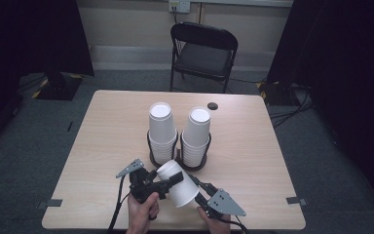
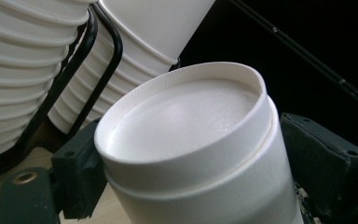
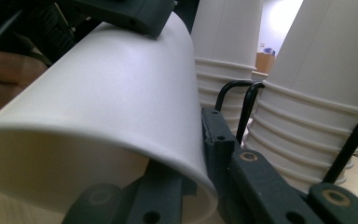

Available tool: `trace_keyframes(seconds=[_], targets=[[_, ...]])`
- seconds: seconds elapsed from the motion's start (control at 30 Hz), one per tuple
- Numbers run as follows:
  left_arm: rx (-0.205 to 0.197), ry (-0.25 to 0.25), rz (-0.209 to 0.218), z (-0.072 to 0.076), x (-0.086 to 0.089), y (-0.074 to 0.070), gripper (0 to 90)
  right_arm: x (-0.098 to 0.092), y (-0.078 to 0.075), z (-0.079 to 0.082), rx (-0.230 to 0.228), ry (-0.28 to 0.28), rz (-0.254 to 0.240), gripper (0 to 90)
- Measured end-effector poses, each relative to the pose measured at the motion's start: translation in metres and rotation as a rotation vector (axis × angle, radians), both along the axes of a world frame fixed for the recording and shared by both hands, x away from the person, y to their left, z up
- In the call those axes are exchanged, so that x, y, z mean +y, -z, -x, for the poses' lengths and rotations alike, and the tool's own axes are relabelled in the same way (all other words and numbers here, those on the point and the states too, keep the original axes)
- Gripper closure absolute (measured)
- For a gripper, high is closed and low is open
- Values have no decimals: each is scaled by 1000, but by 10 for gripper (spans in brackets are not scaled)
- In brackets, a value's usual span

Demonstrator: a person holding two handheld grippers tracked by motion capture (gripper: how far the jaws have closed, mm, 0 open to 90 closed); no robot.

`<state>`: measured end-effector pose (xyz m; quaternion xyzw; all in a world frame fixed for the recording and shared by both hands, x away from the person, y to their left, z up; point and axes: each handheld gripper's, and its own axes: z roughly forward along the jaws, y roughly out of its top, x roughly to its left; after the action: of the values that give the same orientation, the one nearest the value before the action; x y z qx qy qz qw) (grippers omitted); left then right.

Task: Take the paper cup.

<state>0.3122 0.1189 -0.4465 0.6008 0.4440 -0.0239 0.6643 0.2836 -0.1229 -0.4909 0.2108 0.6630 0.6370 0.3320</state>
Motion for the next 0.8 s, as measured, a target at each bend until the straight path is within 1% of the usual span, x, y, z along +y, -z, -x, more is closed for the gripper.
trace_keyframes(seconds=[0.07,0.1,0.17,0.33,0.4,0.47,0.57,0.67,0.8], targets=[[-6,-1,12,0,0,0,142,0,0,1,-2,4,2,855],[-3,1,16,0,0,0,144,0,0,1,-9,7,7,856],[-18,2,11,1,1,-1,146,-1,-1,1,-4,16,-4,856],[-37,-7,7,1,5,-3,141,-4,0,-1,0,35,-18,858],[-63,-15,-1,2,7,-4,149,-8,1,-2,11,43,-31,858],[-79,-16,-12,3,9,-4,148,-11,0,-4,38,39,-47,858],[-124,-18,-45,4,10,-5,149,-14,0,-5,43,44,-49,858],[-163,-24,-58,3,12,-4,149,-17,-1,-6,66,61,-58,858],[-239,-16,-90,3,16,-4,149,-21,-2,-9,101,77,-61,858]])
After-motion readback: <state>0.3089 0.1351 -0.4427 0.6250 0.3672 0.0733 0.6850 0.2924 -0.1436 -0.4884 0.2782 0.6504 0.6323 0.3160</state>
